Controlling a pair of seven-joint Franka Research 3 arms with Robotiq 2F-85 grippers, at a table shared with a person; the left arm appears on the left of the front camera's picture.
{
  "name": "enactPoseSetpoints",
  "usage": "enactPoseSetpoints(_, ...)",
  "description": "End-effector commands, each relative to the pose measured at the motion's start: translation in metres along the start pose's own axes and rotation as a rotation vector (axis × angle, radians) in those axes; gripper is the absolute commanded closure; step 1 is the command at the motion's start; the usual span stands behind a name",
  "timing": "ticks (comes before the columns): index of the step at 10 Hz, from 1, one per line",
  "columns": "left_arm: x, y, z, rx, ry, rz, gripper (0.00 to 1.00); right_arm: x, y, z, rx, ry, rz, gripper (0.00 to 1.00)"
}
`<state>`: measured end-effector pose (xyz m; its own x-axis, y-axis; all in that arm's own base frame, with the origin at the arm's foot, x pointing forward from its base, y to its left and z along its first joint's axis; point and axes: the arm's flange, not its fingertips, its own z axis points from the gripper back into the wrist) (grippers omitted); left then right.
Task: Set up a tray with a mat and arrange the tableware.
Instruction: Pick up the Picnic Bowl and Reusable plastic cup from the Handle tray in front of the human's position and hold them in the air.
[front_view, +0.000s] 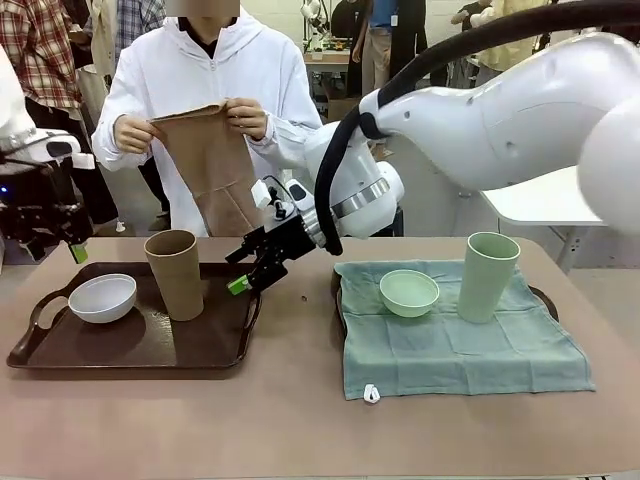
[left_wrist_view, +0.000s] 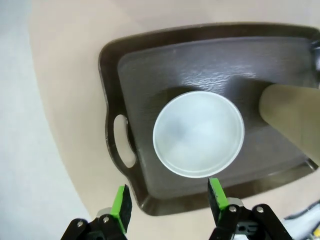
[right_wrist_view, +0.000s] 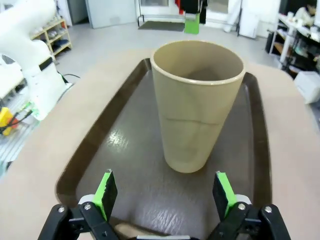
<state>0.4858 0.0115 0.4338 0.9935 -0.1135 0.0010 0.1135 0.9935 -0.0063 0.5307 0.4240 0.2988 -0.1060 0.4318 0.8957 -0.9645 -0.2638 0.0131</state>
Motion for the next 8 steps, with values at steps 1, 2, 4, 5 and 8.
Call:
enactPoseSetpoints(1,-0.002,0.003,-0.016,0.049,0.000,0.046,0.19,-0.002,-0.017,-0.017,-0.010,-0.027,0.059,0.00)
enactPoseSetpoints(2,-0.003,0.007,-0.024,0.022,-0.003,0.051,0.19,-0.001,-0.021,-0.023,-0.027,-0.029,0.055,0.00)
enactPoseSetpoints(4,-0.003,0.015,-0.038,-0.009,-0.001,0.060,0.19,0.002,-0.028,-0.035,-0.045,-0.052,0.061,0.00)
enactPoseSetpoints(5,-0.003,0.016,-0.044,-0.032,-0.002,0.053,0.19,0.004,-0.031,-0.041,-0.041,-0.061,0.057,0.00)
enactPoseSetpoints(8,-0.004,0.011,-0.051,-0.068,0.007,0.045,0.19,0.006,-0.033,-0.062,-0.036,-0.040,-0.009,0.00)
